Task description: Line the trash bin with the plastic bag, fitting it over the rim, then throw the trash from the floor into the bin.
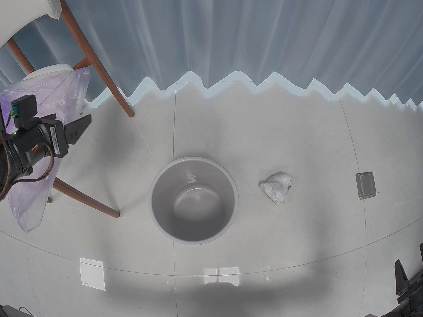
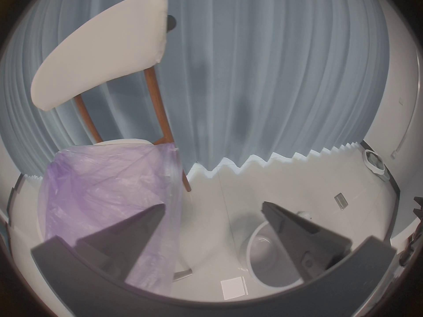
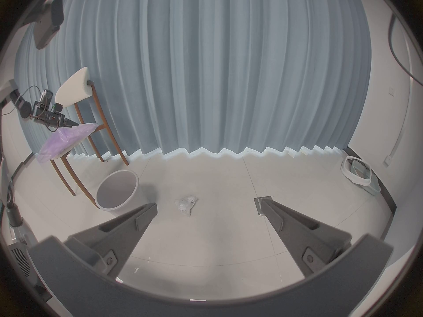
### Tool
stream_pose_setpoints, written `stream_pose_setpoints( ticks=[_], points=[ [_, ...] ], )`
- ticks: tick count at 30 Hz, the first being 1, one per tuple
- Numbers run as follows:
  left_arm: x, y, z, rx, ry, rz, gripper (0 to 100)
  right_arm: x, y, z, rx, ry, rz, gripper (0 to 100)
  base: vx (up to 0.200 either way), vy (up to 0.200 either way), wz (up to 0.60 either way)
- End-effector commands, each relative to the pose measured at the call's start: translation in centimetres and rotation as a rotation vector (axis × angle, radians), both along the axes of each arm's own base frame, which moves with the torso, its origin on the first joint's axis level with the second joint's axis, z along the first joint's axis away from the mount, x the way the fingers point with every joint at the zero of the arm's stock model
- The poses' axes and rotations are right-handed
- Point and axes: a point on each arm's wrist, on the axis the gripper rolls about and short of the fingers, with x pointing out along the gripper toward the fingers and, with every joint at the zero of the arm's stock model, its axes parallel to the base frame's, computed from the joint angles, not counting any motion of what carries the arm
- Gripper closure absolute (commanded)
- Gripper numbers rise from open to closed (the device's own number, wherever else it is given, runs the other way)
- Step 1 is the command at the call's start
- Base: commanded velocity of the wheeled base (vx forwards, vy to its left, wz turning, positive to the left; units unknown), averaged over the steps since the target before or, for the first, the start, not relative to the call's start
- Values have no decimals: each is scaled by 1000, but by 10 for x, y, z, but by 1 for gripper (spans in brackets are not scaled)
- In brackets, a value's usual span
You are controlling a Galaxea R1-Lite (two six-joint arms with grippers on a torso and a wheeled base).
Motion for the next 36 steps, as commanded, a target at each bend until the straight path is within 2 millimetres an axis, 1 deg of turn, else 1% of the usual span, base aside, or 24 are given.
stream_pose_setpoints(
  ticks=[1, 6, 7, 8, 9, 11, 13, 17, 21, 23, 25, 29, 31, 36],
  points=[
    [8, -21, -8, 18, 36, -49, 0, 0, 0, -5, -1, 0, 1, 0, 0, 0, 0],
    [16, -25, -16, 60, 63, -35, 0, 0, 0, -5, -1, 0, 1, 0, 0, 0, 0],
    [18, -24, -18, 113, 67, -17, 0, 0, 0, -5, -1, 0, 1, 0, 0, 0, 0],
    [18, -24, -18, 113, 67, -17, 0, 0, 0, -5, -1, 0, 1, 0, 0, 0, 0],
    [23, -23, -19, 209, 63, 35, 0, 0, 0, -5, -1, 0, 1, 0, 0, 0, 0],
    [24, -22, -18, 282, 39, 86, 0, 0, 0, -5, 1, 0, 1, 0, 0, 0, 0],
    [27, -22, -20, 319, 33, 121, 0, 0, 0, -5, 1, 0, 1, 0, 0, 0, 0],
    [44, -21, -27, 382, 32, 232, 0, 0, 0, -5, 1, 0, 1, 0, 0, 0, 0],
    [52, -12, -32, 403, 43, 293, 0, 0, 0, -5, 1, 0, 1, 0, 0, 0, 0],
    [56, -3, -33, 429, 48, 327, 0, 0, 0, -5, 1, 0, 1, 0, 0, 0, 0],
    [57, 0, -33, 430, 47, 338, 0, 0, 0, -5, 1, 0, 1, 0, 0, 0, 0],
    [55, 15, -46, 442, 69, 383, 0, 0, 0, -5, 1, 0, 1, 0, 0, 0, 0],
    [54, 21, -48, 452, 70, 403, 0, 0, 0, -5, 1, 0, 1, 0, 0, 0, 0],
    [56, 24, -48, 453, 68, 395, 0, 0, 0, -5, 1, 0, 1, 0, 0, 0, 0]
  ],
)
